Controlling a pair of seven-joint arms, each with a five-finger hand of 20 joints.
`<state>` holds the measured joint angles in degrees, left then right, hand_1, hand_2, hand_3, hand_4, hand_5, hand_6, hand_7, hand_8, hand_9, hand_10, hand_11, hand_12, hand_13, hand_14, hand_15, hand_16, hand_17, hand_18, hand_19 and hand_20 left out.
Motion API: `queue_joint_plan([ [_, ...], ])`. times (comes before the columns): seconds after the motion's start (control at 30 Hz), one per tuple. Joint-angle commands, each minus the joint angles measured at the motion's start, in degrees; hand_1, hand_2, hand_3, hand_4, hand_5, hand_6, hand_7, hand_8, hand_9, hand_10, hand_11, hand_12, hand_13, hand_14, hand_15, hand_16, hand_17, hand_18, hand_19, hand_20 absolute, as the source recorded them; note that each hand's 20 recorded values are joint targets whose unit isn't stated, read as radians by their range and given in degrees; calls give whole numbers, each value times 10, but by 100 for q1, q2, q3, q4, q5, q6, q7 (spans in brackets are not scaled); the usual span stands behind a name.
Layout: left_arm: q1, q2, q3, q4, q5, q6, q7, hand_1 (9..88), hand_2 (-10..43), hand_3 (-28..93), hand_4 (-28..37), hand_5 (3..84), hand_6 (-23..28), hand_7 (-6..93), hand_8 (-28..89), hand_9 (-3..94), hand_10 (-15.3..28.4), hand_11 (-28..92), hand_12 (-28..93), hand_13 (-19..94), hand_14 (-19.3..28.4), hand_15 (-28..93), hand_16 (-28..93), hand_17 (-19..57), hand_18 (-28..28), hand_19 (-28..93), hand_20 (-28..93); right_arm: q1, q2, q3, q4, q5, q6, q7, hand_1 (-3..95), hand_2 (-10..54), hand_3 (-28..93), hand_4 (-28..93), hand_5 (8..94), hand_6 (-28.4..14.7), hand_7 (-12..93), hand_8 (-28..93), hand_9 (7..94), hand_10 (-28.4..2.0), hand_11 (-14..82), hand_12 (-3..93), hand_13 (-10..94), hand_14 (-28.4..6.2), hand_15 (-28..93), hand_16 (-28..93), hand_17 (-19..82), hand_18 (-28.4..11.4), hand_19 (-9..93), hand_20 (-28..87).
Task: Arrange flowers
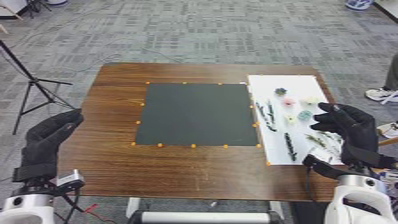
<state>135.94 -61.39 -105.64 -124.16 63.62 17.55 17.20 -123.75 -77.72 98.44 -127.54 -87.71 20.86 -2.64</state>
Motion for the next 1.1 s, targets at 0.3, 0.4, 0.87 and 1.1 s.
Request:
queue_joint_plan([
  [0.3, 72, -56, -55, -25, 28, -159, -126, 329, -95, 661, -178, 477, 16, 201, -97, 480, 123, 204, 100, 363, 159, 154, -12, 59, 105, 61, 163, -195, -58, 108, -256, -383, -71, 578, 286, -95, 681, -206, 613, -22, 315, -113, 701, -133, 269, 218, 714, -114, 414, 238, 282, -239, 692, 481],
  [0.4, 71, -58, -57, -25, 2, -152, -141, 329, -95, 661, -178, 477, 17, 199, -97, 480, 122, 204, 100, 362, 159, 154, -12, 59, 105, 62, 163, -208, -61, 120, -294, -474, -89, 748, 289, -95, 681, -207, 613, -22, 315, -113, 698, -133, 272, 219, 713, -114, 420, 237, 283, -240, 698, 482],
  [0.87, 28, -28, -71, -58, 28, -252, -205, 328, -95, 660, -177, 476, 18, 194, -94, 479, 122, 203, 100, 360, 159, 152, -11, 57, 105, 60, 162, 200, 264, 10, -167, -3893, -1827, 2106, 285, -95, 663, -204, 618, -38, 284, -94, 708, -147, 268, 223, 732, -102, 474, 249, 305, -247, 744, 482],
  [1.1, 7, -23, -56, -67, 45, -295, -232, 329, -95, 659, -176, 476, 18, 193, -94, 479, 122, 202, 101, 361, 161, 154, -10, 57, 105, 60, 163, 627, 510, -352, 286, -4919, -2353, 2427, 285, -95, 654, -205, 628, -42, 282, -86, 724, -147, 283, 234, 748, -95, 490, 257, 319, -247, 760, 478],
])
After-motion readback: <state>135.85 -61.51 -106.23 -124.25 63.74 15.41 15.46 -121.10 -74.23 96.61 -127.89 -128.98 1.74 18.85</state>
